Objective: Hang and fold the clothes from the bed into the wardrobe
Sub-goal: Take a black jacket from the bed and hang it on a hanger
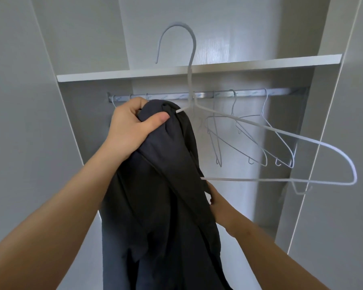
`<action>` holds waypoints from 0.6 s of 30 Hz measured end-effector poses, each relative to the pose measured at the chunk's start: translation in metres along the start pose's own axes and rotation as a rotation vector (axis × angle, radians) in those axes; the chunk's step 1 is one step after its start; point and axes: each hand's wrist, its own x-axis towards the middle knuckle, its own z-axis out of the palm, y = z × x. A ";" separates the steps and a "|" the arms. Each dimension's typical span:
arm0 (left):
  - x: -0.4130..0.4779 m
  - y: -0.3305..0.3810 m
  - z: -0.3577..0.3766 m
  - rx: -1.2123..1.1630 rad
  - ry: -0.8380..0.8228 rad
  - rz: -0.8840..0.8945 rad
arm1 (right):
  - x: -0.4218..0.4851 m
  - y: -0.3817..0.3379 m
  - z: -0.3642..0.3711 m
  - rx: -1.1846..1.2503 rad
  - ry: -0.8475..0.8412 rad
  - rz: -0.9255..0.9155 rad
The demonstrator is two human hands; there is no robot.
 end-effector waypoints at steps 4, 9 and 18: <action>-0.003 -0.004 -0.003 -0.022 -0.006 0.009 | 0.003 0.004 0.004 0.022 0.033 0.117; -0.004 -0.007 -0.002 -0.027 -0.010 -0.005 | 0.003 0.014 0.000 -0.249 0.023 0.169; -0.010 -0.021 -0.019 0.048 -0.026 0.002 | -0.012 0.036 -0.037 0.018 0.099 0.113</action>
